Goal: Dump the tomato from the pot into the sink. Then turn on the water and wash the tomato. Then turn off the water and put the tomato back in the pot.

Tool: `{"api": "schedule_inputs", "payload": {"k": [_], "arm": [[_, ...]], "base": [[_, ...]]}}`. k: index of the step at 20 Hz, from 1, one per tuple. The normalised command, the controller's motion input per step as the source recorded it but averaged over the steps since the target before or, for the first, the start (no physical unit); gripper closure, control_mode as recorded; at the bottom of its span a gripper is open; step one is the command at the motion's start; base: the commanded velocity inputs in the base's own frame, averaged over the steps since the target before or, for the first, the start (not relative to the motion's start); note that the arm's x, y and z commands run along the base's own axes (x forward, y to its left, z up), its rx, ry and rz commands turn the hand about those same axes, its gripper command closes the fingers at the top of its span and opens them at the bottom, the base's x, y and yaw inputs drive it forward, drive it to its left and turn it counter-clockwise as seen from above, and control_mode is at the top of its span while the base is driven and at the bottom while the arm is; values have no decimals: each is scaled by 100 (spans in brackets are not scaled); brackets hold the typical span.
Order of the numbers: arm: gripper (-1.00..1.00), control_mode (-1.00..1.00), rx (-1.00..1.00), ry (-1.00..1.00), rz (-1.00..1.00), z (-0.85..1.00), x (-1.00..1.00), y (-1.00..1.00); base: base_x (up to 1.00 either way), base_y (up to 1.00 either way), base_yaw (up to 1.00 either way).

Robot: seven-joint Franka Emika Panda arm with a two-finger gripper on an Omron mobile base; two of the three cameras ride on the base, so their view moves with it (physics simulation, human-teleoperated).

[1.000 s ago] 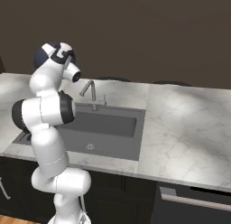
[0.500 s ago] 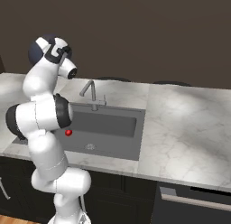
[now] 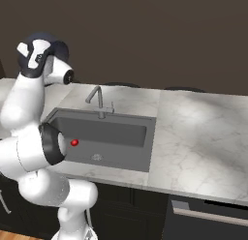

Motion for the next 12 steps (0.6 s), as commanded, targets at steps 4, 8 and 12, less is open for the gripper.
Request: {"api": "schedule_inputs", "payload": {"k": [4,8,12], "arm": [[100,-100,-39,-6,0,14,-87,4],[100,-100,-44,-4,2,11,-74,24],[100,-100,-46,-1,9,2,-70,62]], "base": [[0,0,0],[0,0,0],[0,0,0]]}}
